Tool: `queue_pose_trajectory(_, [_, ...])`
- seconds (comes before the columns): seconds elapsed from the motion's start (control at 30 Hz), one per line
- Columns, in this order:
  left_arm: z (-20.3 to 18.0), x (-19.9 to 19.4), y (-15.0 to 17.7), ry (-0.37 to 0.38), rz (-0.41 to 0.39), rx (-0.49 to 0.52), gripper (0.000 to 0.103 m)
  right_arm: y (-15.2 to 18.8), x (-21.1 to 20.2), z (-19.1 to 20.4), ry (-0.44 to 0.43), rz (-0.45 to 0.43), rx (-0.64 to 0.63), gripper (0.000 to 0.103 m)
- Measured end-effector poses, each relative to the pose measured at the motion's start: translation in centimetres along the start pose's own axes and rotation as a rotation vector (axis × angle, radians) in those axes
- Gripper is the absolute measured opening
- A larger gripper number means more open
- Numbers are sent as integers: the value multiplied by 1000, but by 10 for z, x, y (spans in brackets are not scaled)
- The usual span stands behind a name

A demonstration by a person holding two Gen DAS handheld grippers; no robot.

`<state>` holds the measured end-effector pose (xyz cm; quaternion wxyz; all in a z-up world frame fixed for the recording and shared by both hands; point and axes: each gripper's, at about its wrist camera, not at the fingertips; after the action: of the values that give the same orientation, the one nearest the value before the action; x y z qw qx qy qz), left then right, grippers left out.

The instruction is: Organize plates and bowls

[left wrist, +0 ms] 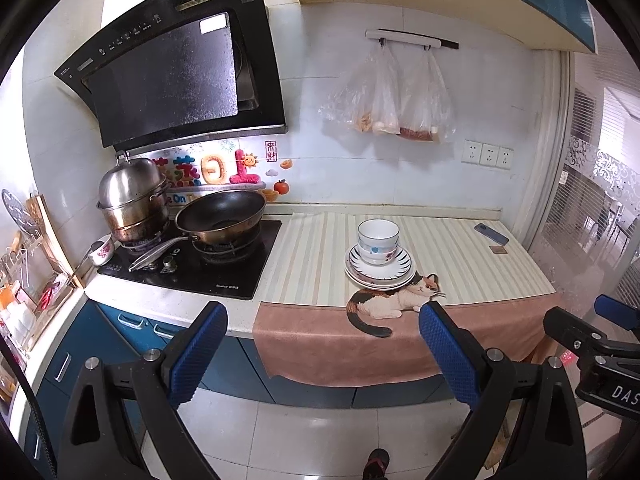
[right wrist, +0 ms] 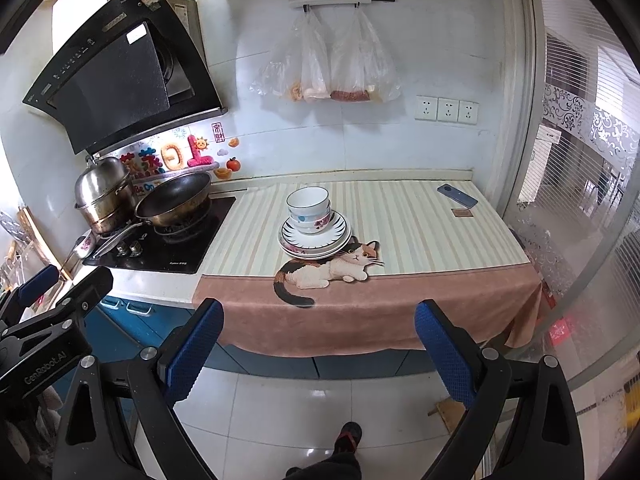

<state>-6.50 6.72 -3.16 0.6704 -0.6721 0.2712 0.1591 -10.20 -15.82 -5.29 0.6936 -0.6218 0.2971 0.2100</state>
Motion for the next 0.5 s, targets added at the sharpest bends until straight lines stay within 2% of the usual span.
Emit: queue_pose_trajectory(0.5, [-5, -3, 0, 8, -11, 10, 98, 1, -6, 1, 23, -10, 11, 99])
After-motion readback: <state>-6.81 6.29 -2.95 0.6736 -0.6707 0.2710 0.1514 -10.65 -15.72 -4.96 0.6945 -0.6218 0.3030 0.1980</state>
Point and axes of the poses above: each gripper's, at about its wrist camera, not at the fingertips, and x roughly the way its jaws point, z to its left, y to its underside, and after that the axes turned 5 degrees about y, right-handed
